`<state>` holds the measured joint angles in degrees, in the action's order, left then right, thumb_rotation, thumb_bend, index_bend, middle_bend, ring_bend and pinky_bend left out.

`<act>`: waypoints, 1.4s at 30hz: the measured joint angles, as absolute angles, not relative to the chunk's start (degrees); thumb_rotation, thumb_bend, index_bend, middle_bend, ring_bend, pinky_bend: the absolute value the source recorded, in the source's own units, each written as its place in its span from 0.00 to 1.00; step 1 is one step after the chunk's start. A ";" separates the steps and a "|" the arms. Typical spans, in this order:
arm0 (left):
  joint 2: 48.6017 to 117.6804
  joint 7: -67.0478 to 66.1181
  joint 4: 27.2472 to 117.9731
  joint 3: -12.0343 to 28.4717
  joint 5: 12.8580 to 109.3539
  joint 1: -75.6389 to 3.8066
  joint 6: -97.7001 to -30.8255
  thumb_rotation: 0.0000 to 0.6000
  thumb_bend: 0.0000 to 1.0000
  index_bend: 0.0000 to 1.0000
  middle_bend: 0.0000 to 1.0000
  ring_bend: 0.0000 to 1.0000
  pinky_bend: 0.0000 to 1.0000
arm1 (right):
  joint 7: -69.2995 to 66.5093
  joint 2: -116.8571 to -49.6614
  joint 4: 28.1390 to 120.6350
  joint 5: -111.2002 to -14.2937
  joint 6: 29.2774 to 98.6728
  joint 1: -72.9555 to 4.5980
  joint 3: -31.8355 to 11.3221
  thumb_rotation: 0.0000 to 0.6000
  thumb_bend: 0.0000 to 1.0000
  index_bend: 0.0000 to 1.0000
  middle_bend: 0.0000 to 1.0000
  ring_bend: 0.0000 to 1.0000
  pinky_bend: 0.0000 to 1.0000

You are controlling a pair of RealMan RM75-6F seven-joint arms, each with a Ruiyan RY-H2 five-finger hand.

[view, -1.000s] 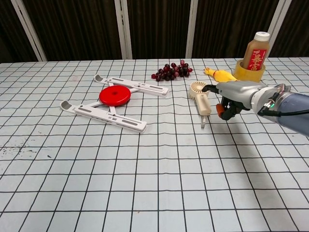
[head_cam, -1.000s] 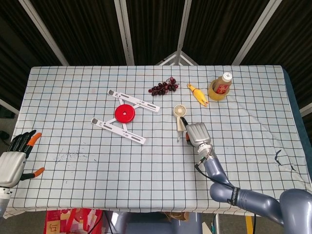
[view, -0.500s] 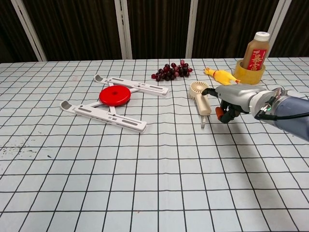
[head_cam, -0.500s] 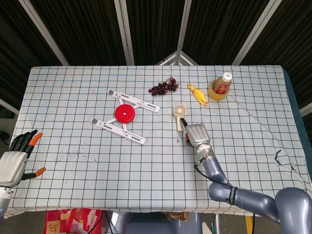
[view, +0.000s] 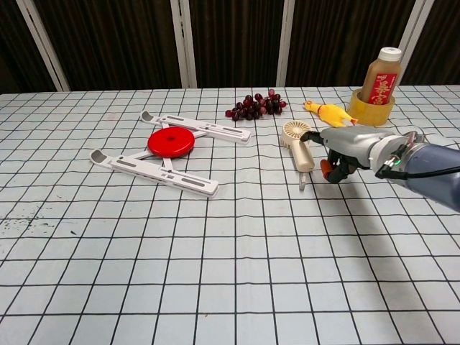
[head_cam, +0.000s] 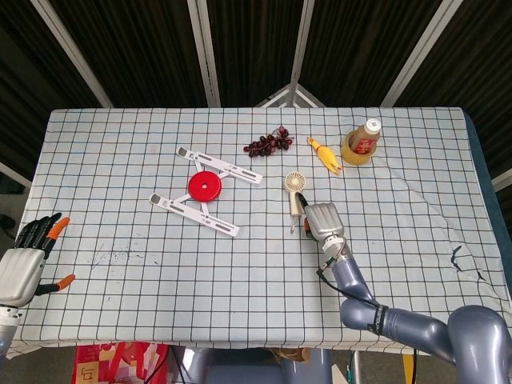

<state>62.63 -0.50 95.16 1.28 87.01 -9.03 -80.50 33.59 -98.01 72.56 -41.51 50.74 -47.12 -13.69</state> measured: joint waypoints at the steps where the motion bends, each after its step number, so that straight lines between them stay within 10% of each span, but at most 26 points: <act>1: 62.62 -0.48 95.16 1.27 87.01 -9.02 -80.50 1.00 0.03 0.00 0.00 0.00 0.00 | 33.61 -98.09 72.44 -41.43 50.72 -47.16 -13.60 1.00 0.76 0.00 0.83 0.93 0.85; 36: 62.80 -0.25 95.17 1.33 86.83 -8.99 -80.84 1.00 0.03 0.00 0.00 0.00 0.00 | 35.27 -97.24 75.86 -41.15 55.21 -48.11 -13.25 1.00 0.79 0.00 0.83 0.93 0.85; 42: 62.86 -0.46 95.08 1.37 86.72 -8.98 -80.87 1.00 0.03 0.00 0.00 0.00 0.00 | 33.38 -93.21 82.01 -46.26 60.10 -47.18 -14.73 1.00 0.79 0.00 0.64 0.69 0.58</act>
